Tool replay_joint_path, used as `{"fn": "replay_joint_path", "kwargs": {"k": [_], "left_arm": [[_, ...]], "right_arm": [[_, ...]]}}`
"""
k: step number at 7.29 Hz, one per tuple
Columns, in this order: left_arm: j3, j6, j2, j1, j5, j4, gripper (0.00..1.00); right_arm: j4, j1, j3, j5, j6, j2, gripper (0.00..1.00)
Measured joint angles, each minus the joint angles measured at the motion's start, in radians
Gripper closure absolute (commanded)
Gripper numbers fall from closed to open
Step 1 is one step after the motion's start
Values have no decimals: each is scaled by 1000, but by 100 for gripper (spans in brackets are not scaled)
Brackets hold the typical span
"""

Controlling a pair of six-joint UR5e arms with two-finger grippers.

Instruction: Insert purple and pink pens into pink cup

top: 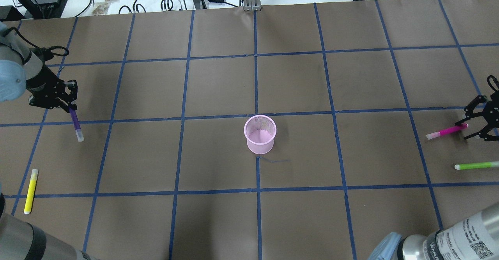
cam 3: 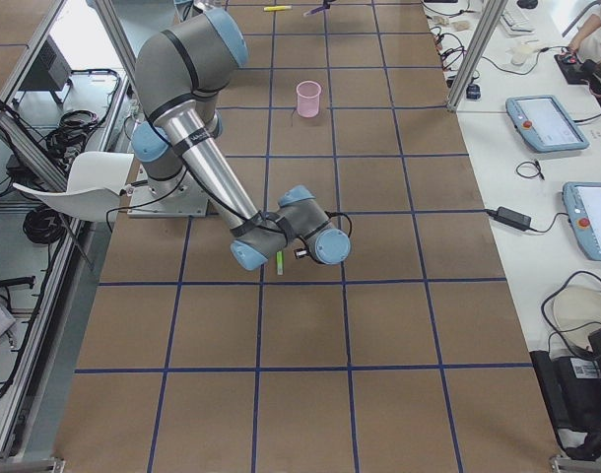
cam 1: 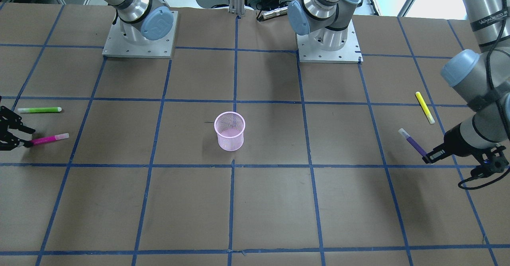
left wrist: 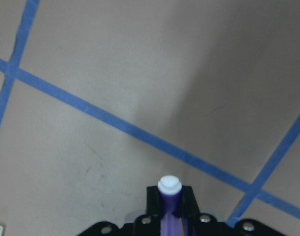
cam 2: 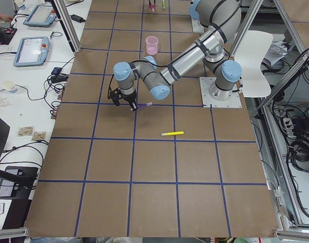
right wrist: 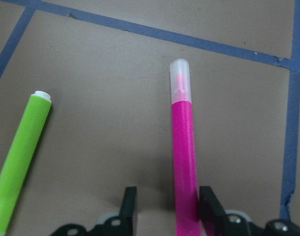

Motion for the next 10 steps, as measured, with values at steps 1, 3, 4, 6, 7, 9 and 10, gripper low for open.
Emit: {"fn": "replay_joint_path", "kwargs": {"k": [1,3,4,6,7,9,10], "left_arm": [[29,0,11,-38,11,-5,100],[46,-1,22,-79,32,1,100],[50,-1,27,-84,34,1,100],[52,0,36,-88,36,0,100],[51,0,41,-89,36,1,100],[52,0,52,-90,36,2,100],[52,0,56,-92,36,3,100]], "right_arm": [[-1,0,0,1,3,1,86],[-1,0,0,1,9,-4,100],[-2,0,-2,1,10,-5,100],[-2,0,-6,0,19,-8,100],[-1,1,-8,0,39,-15,100],[21,21,-7,11,139,-92,100],[55,55,-4,21,205,-163,100]]}}
